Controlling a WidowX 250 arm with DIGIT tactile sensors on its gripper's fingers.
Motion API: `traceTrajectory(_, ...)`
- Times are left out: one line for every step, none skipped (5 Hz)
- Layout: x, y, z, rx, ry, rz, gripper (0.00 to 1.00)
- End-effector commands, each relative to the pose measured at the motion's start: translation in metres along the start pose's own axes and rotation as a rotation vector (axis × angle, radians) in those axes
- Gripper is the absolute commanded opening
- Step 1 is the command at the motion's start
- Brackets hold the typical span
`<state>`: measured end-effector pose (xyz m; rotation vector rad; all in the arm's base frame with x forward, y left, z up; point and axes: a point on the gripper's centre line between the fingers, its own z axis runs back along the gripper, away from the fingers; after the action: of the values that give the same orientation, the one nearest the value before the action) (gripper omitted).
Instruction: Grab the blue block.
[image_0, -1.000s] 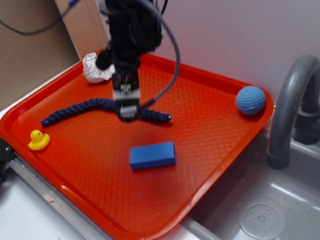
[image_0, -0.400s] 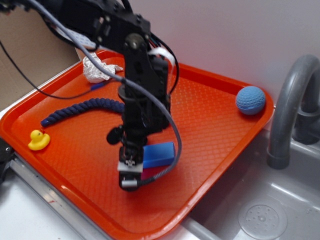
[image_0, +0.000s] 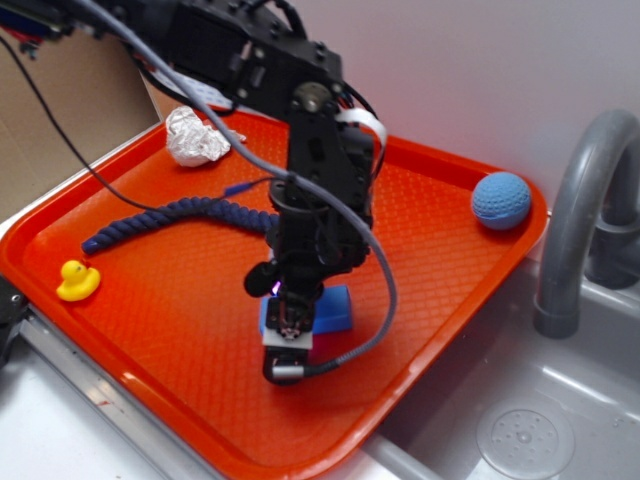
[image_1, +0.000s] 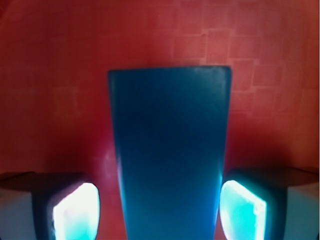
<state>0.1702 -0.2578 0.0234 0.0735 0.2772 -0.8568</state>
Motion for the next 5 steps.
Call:
traceTrajectory(-0.013, -0.021, -0.001, 0.057, 0.019, 0.012, 0.00)
traceTrajectory(-0.023, -0.017, 0.017, 0.094, 0.050, 0.085, 0.00)
traceTrajectory(-0.047, -0.007, 0.061, 0.071, -0.039, 0.226, 0.00)
traceTrajectory(-0.068, 0.012, 0.096, -0.011, -0.057, 0.414, 0.00)
traceTrajectory(-0.094, 0.029, 0.114, -0.071, -0.114, 0.536, 0.00)
